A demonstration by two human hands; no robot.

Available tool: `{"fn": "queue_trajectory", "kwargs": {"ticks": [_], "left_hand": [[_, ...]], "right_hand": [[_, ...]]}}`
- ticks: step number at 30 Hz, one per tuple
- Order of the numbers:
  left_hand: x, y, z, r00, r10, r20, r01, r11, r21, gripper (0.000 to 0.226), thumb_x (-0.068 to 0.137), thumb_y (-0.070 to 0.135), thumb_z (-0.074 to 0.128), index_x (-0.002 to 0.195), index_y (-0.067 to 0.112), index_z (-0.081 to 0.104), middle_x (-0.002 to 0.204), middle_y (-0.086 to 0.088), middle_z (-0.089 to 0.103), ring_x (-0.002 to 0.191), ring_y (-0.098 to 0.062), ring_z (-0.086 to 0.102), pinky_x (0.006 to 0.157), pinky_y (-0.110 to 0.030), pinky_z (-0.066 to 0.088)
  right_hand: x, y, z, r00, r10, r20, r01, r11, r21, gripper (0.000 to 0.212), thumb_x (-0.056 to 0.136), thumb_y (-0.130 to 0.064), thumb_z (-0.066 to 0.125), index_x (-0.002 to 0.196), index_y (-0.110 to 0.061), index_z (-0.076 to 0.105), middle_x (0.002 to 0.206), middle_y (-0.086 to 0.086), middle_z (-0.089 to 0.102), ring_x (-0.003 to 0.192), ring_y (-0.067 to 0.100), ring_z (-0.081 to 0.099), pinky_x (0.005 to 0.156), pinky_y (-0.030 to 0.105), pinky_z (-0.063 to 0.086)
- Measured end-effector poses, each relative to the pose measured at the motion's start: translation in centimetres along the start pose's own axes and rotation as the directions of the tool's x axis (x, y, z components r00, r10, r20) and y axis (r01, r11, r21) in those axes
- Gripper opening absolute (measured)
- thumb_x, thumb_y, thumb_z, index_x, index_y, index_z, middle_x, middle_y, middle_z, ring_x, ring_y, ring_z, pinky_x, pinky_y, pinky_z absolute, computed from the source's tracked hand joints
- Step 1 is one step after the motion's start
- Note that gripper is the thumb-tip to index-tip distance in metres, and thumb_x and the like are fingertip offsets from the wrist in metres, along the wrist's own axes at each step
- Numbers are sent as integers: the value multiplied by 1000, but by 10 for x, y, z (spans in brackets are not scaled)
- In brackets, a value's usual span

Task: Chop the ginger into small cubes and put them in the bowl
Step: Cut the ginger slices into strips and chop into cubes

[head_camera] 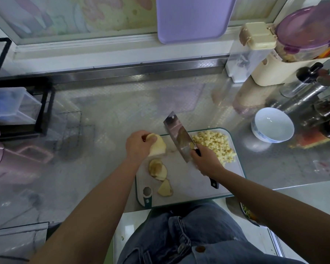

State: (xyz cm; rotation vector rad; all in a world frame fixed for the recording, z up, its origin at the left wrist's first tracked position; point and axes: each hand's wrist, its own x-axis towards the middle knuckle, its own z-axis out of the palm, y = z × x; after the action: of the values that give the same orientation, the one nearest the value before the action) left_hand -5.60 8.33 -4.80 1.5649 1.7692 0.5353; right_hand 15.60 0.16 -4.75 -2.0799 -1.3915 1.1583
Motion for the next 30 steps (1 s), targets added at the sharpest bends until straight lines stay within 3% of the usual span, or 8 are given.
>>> {"fn": "queue_trajectory", "kwargs": {"ticks": [5, 9, 11, 15, 18, 21, 25, 30], "left_hand": [[-6, -7, 4, 967, -253, -25, 240, 940, -242, 22, 87, 22, 68, 100, 3, 66, 94, -13, 70, 79, -26, 65, 75, -38, 57], [-18, -9, 7, 900, -424, 96, 412, 762, -499, 19, 91, 7, 61, 107, -2, 64, 78, -7, 63, 65, -18, 59, 44, -19, 52], [-23, -8, 6, 891, -418, 181, 443, 705, -554, 18, 92, 4, 57, 109, -1, 64, 78, -7, 61, 67, -19, 60, 43, -18, 52], [-32, -4, -1, 874, -313, 371, 482, 648, -589, 20, 95, 4, 53, 112, -3, 60, 98, -17, 64, 77, -23, 64, 54, -22, 57], [-38, -4, -5, 845, -245, 475, 513, 625, -589, 21, 96, 4, 52, 114, -5, 57, 103, -21, 64, 83, -27, 66, 63, -28, 60], [-42, -7, -7, 818, -199, 540, 522, 652, -550, 18, 96, 5, 52, 112, -2, 57, 102, -20, 65, 86, -28, 67, 69, -31, 60], [-42, -10, -7, 822, -208, 531, 517, 663, -541, 17, 96, 5, 53, 110, -3, 58, 99, -21, 65, 82, -29, 68, 66, -31, 61], [-34, -15, -2, 861, -352, 368, 506, 663, -551, 18, 96, 2, 50, 111, -6, 56, 103, -22, 60, 76, -27, 64, 54, -27, 59]], "right_hand": [[-5, -8, -1, 998, 59, 7, -59, 988, 140, 19, 98, -23, 45, 87, -11, 53, 61, 5, 48, 47, 19, 46, 40, 26, 39], [-10, -15, 1, 986, 138, 96, -166, 890, 425, 18, 97, -22, 48, 85, -10, 50, 60, 7, 48, 40, 16, 41, 39, 25, 35], [-11, -20, 3, 986, 120, 116, -162, 851, 500, 17, 97, -23, 52, 90, -7, 51, 61, 11, 56, 39, 16, 41, 39, 25, 35], [-8, -29, 9, 993, 90, 72, -115, 839, 532, 18, 92, -21, 62, 101, -8, 53, 78, 11, 74, 41, 14, 47, 40, 24, 39], [-5, -35, 13, 994, 105, 36, -106, 817, 566, 31, 85, -19, 72, 103, -4, 52, 79, 9, 73, 44, 14, 49, 42, 24, 41], [-3, -39, 16, 991, 130, 37, -129, 823, 553, 36, 79, -12, 78, 100, -3, 50, 68, 11, 58, 46, 17, 48, 44, 26, 41], [-1, -41, 17, 992, 122, 3, -109, 873, 476, 34, 78, -8, 77, 98, -5, 49, 72, 11, 53, 54, 21, 48, 51, 32, 42], [0, -36, 3, 986, 116, -119, -50, 891, 450, 28, 79, -12, 76, 95, -13, 54, 72, 6, 58, 56, 21, 53, 57, 33, 46]]}}
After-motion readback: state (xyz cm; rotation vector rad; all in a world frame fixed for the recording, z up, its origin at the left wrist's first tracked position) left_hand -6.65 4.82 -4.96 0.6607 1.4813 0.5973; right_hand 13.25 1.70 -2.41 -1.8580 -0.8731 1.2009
